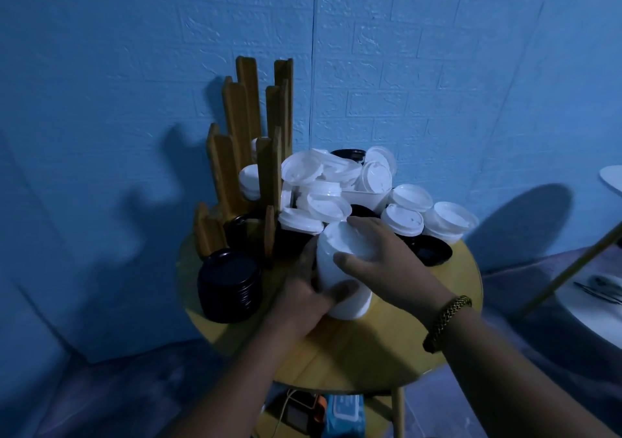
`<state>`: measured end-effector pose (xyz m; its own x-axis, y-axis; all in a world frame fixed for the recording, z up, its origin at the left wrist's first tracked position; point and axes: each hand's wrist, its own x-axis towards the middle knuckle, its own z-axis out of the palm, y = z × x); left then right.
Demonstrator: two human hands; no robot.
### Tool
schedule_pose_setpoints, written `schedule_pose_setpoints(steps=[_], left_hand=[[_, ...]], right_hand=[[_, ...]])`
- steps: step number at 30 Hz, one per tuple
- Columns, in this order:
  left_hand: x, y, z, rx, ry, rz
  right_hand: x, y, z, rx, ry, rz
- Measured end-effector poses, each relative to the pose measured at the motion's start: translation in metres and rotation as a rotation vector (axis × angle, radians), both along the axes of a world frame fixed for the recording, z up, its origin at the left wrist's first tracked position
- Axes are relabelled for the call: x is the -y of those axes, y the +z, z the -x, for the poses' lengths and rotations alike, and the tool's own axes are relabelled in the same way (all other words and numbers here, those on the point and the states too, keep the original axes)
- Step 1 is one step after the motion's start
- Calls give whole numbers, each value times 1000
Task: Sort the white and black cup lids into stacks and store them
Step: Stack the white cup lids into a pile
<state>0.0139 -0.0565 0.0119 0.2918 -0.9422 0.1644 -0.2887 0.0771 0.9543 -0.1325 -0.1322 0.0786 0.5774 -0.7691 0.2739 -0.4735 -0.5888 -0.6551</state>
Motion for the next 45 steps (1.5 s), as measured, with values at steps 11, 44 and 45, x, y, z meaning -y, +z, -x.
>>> schedule_pose_setpoints(steps=[11, 44, 45], left_hand=[[1, -5, -3, 2, 23, -6], [4, -4, -7, 11, -22, 102], [3, -4, -7, 11, -18, 102]], right_hand=[[0, -7, -4, -61, -32, 133], [115, -22, -31, 62, 60, 82], [112, -19, -30, 92, 70, 67]])
